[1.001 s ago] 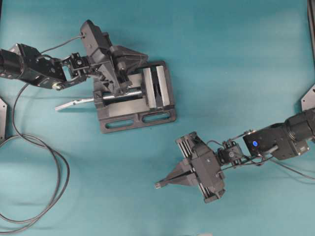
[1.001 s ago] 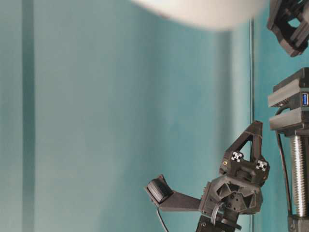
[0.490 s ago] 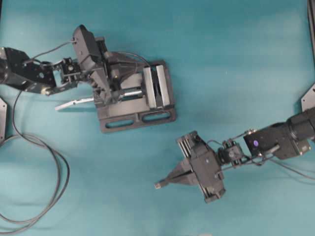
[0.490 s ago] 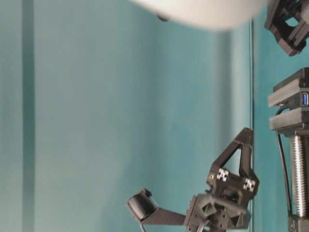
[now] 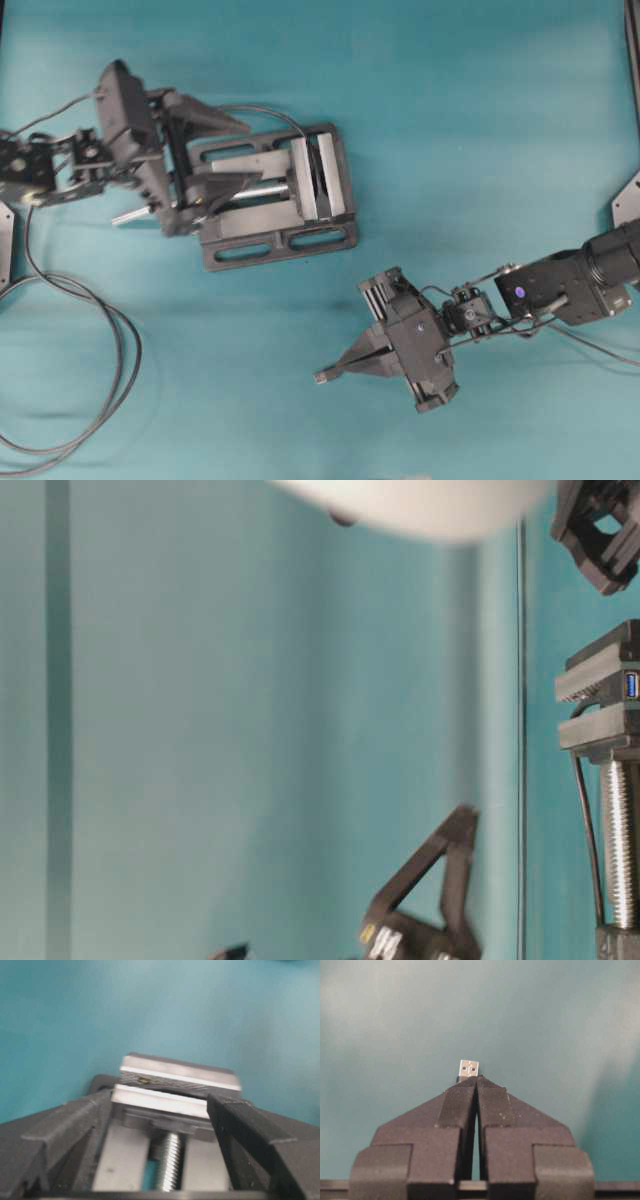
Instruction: Insert the USB cable into the fixed female connector.
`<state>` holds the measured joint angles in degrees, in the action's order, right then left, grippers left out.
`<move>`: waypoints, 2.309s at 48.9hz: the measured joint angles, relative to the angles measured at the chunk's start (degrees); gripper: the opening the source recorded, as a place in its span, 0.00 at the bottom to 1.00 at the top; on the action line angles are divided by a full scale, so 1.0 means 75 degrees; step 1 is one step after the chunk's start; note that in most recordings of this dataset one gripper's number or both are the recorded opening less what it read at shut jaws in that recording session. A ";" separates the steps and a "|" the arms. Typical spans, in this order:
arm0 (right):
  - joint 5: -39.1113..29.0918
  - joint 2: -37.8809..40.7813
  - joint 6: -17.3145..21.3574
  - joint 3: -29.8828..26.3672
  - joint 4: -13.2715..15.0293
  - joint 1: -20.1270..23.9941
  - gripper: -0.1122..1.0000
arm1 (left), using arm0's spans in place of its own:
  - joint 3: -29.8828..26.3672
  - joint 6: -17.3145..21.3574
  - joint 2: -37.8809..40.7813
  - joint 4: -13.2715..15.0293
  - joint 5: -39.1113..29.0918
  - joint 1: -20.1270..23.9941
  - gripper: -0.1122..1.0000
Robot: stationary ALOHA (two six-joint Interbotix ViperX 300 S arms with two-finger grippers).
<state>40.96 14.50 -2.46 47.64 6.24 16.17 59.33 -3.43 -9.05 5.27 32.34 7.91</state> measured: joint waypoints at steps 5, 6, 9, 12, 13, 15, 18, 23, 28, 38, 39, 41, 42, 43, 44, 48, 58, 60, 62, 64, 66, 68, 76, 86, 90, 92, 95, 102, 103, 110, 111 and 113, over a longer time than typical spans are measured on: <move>0.0012 0.0000 0.0000 -0.0012 0.0000 -0.0012 0.09 | 0.0281 -0.0012 -0.0633 0.0000 -0.0047 -0.0352 0.95; 0.0000 0.0000 0.0000 -0.0012 0.0000 0.0000 0.09 | 0.0340 -0.0012 -0.0797 0.0012 -0.0059 -0.0434 0.96; 0.0000 0.0000 0.0000 -0.0012 0.0000 -0.0012 0.09 | 0.0516 -0.0012 -0.1195 0.0000 -0.0070 -0.0656 0.95; 0.0000 0.0000 0.0000 -0.0023 -0.0012 -0.0012 0.10 | 0.0738 -0.0012 -0.1535 0.0000 -0.0070 -0.0891 0.96; 0.0000 0.0000 0.0000 -0.0023 0.0000 -0.0012 0.11 | 0.0809 -0.0023 -0.1617 0.0000 -0.0070 -0.0938 0.95; 0.0012 0.0000 0.0000 -0.0035 0.0000 -0.0023 0.14 | 0.0973 -0.0023 -0.1770 0.0000 -0.0070 -0.1043 0.95; 0.0000 0.0000 0.0000 -0.0059 0.0000 -0.0035 0.21 | 0.1172 -0.0023 -0.1957 0.0000 -0.0070 -0.1148 0.95; 0.0000 0.0000 0.0000 -0.0105 0.0000 -0.0059 0.41 | 0.1500 -0.0023 -0.2297 0.0000 -0.0094 -0.1406 0.95; 0.0000 0.0000 0.0000 -0.0129 -0.0012 -0.0094 0.55 | 0.1875 -0.0023 -0.2684 0.0000 -0.0211 -0.1512 0.95; -0.0152 0.0047 -0.0012 -0.0164 0.0000 -0.0105 0.55 | 0.2508 -0.0023 -0.4066 0.0000 -0.0820 -0.1887 0.96; -0.0164 0.0059 0.0000 -0.0164 -0.0012 -0.0105 0.55 | 0.2543 -0.0023 -0.4254 0.0000 -0.0984 -0.1922 0.95; -0.0199 0.0070 0.0012 -0.0164 0.0000 -0.0105 0.56 | 0.2613 -0.0023 -0.4711 0.0000 -0.1301 -0.2016 0.95; -0.0199 0.0094 0.0012 -0.0164 -0.0012 -0.0094 0.56 | 0.2637 -0.0023 -0.4945 -0.0012 -0.1500 -0.2062 0.96; -0.0211 0.0094 0.0012 -0.0164 0.0000 -0.0105 0.56 | 0.2648 -0.0023 -0.5168 -0.0012 -0.1699 -0.2086 0.95; -0.0223 0.0105 0.0012 -0.0176 0.0000 -0.0094 0.56 | 0.2660 -0.0023 -0.5379 -0.0012 -0.1945 -0.2109 0.95; -0.0246 0.0152 0.0012 -0.0176 0.0000 -0.0105 0.56 | 0.2672 -0.0023 -0.6223 0.0000 -0.3082 -0.2145 0.95; -0.0328 0.0352 0.0012 -0.0246 0.0000 -0.0105 0.55 | 0.2719 -0.0023 -0.7523 -0.0012 -0.4910 -0.2168 0.96; -0.0352 0.0398 0.0023 -0.0258 0.0000 -0.0105 0.56 | 0.2754 -0.0035 -0.7629 -0.0012 -0.5004 -0.2168 0.95; -0.0352 0.0445 0.0023 -0.0258 0.0000 -0.0105 0.56 | 0.2836 -0.0035 -0.7688 -0.0012 -0.5027 -0.2168 0.95; -0.0352 0.0480 0.0023 -0.0258 -0.0012 -0.0105 0.56 | 0.2906 -0.0035 -0.7699 -0.0012 -0.5016 -0.2168 0.95; -0.0363 0.0516 0.0023 -0.0258 -0.0012 -0.0094 0.56 | 0.2977 -0.0023 -0.7711 0.0000 -0.4934 -0.2168 0.95; -0.0352 0.0551 0.0023 -0.0258 0.0000 -0.0094 0.56 | 0.3070 -0.0035 -0.7699 -0.0012 -0.4828 -0.2156 0.95; -0.0363 0.0598 0.0035 -0.0270 -0.0012 -0.0105 0.56 | 0.3457 -0.0035 -0.7699 -0.0012 -0.4137 -0.2168 0.95; -0.0363 0.0645 0.0082 -0.0270 -0.0012 -0.0105 0.56 | 0.3750 -0.0035 -0.7711 -0.0012 -0.3574 -0.2168 0.95; -0.0363 0.0703 0.0176 -0.0281 0.0000 -0.0117 0.56 | 0.3785 -0.0035 -0.7711 -0.0012 -0.3527 -0.2168 0.95; -0.0363 0.0715 0.0211 -0.0281 0.0000 -0.0129 0.56 | 0.3797 -0.0035 -0.7711 -0.0012 -0.3516 -0.2168 0.95; -0.0363 0.0750 0.0270 -0.0293 -0.0012 -0.0105 0.56 | 0.3809 -0.0035 -0.7711 -0.0012 -0.3516 -0.2168 0.96; -0.0352 0.0762 0.0480 -0.0316 0.0000 0.0023 0.56 | 0.3809 -0.0035 -0.7711 -0.0012 -0.3516 -0.2168 0.95; -0.0363 0.0762 0.0504 -0.0316 -0.0012 0.0047 0.56 | 0.3809 -0.0035 -0.7711 -0.0012 -0.3516 -0.2156 0.95; -0.0363 0.0762 0.0516 -0.0316 0.0000 0.0117 0.55 | 0.3820 -0.0035 -0.7711 -0.0012 -0.3516 -0.2156 0.95; -0.0352 0.0762 0.0516 -0.0316 0.0000 0.0117 0.55 | 0.3820 -0.0035 -0.7711 -0.0012 -0.3516 -0.2168 0.95; -0.0363 0.0773 0.0516 -0.0316 -0.0012 0.0117 0.55 | 0.3820 -0.0035 -0.7711 -0.0012 -0.3516 -0.2168 0.95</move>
<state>38.23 20.30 1.41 45.26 6.15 17.05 87.98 -3.69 -66.88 5.19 5.98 -8.35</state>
